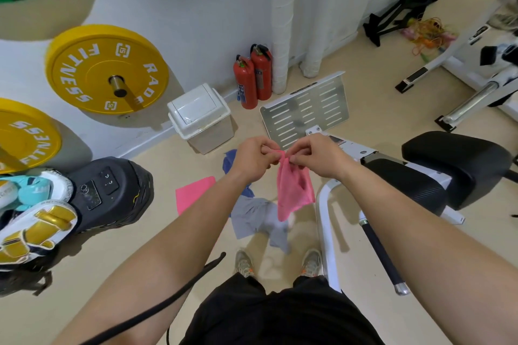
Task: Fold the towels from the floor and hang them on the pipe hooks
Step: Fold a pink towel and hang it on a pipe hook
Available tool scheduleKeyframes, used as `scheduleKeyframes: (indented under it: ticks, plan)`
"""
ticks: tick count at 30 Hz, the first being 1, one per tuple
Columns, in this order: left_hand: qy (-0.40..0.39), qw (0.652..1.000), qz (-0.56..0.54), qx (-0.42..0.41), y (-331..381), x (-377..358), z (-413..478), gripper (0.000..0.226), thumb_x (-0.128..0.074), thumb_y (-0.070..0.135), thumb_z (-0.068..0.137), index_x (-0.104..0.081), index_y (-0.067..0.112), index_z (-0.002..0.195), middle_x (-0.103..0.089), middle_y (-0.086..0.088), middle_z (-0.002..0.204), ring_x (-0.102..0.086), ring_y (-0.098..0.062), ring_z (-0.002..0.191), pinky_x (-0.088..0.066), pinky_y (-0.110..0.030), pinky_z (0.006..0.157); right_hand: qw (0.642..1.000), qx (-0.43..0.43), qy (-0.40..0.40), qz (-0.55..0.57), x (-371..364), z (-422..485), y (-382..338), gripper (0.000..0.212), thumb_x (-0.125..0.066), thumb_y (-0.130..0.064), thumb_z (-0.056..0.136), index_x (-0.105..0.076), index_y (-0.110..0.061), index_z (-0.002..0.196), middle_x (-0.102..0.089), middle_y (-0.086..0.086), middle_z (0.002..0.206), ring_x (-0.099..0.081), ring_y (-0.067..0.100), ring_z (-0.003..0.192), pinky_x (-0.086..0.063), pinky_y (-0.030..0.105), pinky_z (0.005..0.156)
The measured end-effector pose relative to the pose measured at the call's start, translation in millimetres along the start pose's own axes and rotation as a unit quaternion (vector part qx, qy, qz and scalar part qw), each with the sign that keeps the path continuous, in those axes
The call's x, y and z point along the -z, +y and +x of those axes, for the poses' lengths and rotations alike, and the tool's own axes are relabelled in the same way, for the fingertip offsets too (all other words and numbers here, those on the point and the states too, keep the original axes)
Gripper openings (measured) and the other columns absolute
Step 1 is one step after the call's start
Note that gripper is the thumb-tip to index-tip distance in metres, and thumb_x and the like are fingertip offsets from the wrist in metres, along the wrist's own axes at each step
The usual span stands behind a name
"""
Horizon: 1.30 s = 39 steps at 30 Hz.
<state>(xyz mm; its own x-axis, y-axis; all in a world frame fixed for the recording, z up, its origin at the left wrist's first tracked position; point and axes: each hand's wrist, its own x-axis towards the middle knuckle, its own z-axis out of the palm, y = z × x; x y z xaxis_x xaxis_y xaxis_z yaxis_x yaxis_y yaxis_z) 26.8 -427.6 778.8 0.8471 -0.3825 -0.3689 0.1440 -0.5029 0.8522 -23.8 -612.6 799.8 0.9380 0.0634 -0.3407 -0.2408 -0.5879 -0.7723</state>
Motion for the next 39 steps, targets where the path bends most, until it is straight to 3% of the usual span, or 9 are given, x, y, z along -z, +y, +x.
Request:
scheduleKeyframes:
  ticks: [5,9,14,20,25,29,31,34,39]
  plan:
    - [0.018,1.0,-0.022,-0.01,4,-4,-3,0.014,-0.072,0.011,0.089,-0.073,0.023,0.082,-0.072,-0.003,0.075,-0.064,-0.011,0.071,-0.049,-0.018,0.059,0.997,0.045,0.045,-0.043,-6,2,3,0.005,-0.075,-0.023,0.084,-0.079,-0.022,0.087,-0.065,-0.013,0.08,-0.055,0.0,0.075,-0.046,0.027,0.074]
    - [0.021,0.999,-0.027,-0.014,6,-3,-6,0.01,-0.069,0.01,0.091,-0.076,0.017,0.089,-0.072,0.0,0.079,-0.066,-0.011,0.076,-0.047,-0.014,0.061,0.996,0.032,0.08,-0.017,-11,5,1,0.004,-0.075,-0.024,0.082,-0.075,-0.024,0.078,-0.072,-0.009,0.076,-0.062,0.003,0.07,-0.051,0.029,0.07]
    - [0.02,0.999,-0.015,-0.034,7,4,-9,0.013,-0.067,0.009,0.092,-0.078,0.015,0.097,-0.072,0.009,0.08,-0.064,0.006,0.07,-0.045,-0.009,0.062,0.996,0.009,0.083,-0.006,-14,7,-1,0.008,-0.071,-0.027,0.083,-0.071,-0.022,0.077,-0.072,-0.004,0.068,-0.066,0.011,0.067,-0.051,0.033,0.065]
    - [0.002,0.998,-0.044,-0.052,7,12,-11,0.016,-0.08,0.008,0.081,-0.075,0.02,0.091,-0.075,-0.003,0.085,-0.068,-0.005,0.077,-0.054,-0.019,0.077,0.994,-0.008,0.099,-0.046,-11,10,-9,0.017,-0.076,-0.039,0.077,-0.066,-0.029,0.067,-0.068,-0.008,0.067,-0.06,0.004,0.063,-0.045,0.027,0.057]
    - [-0.03,0.997,-0.035,-0.057,16,24,-9,0.013,-0.073,0.006,0.088,-0.076,0.017,0.094,-0.076,-0.011,0.088,-0.066,-0.01,0.081,-0.052,-0.021,0.077,0.994,0.031,0.105,-0.026,-5,11,-13,0.017,-0.08,-0.034,0.075,-0.066,-0.029,0.067,-0.066,-0.008,0.068,-0.055,0.005,0.063,-0.05,0.034,0.065]
    - [-0.041,0.996,-0.02,-0.079,25,31,-7,0.023,-0.062,0.001,0.092,-0.071,0.022,0.087,-0.067,-0.013,0.086,-0.057,-0.019,0.081,-0.048,-0.033,0.079,0.992,0.077,0.098,0.007,-5,8,-22,0.012,-0.078,-0.028,0.079,-0.067,-0.024,0.078,-0.062,-0.012,0.071,-0.052,0.001,0.063,-0.046,0.022,0.064]
    - [-0.029,0.995,-0.016,-0.097,33,37,-7,0.026,-0.057,-0.002,0.093,-0.067,0.021,0.087,-0.064,-0.009,0.088,-0.056,-0.018,0.084,-0.048,-0.032,0.081,0.993,0.094,0.065,0.001,-6,5,-22,0.008,-0.074,-0.024,0.08,-0.068,-0.02,0.083,-0.061,-0.01,0.073,-0.051,0.002,0.064,-0.046,0.025,0.065]
    - [0.018,0.993,-0.001,-0.115,43,56,-8,0.022,-0.056,-0.003,0.093,-0.066,0.016,0.089,-0.064,0.001,0.087,-0.057,-0.014,0.086,-0.048,-0.027,0.083,0.995,0.074,0.015,-0.067,-9,2,-7,0.011,-0.067,-0.028,0.077,-0.068,-0.02,0.085,-0.065,-0.002,0.077,-0.055,0.016,0.07,-0.05,0.042,0.07]
    - [0.137,0.975,0.104,-0.142,23,100,-4,0.023,-0.06,0.004,0.089,-0.065,0.026,0.085,-0.069,0.004,0.09,-0.064,-0.017,0.088,-0.051,-0.037,0.087,0.991,0.033,0.012,-0.126,-12,-6,20,0.007,-0.068,-0.024,0.087,-0.07,-0.019,0.092,-0.068,-0.008,0.087,-0.056,0.012,0.071,-0.049,0.03,0.071]
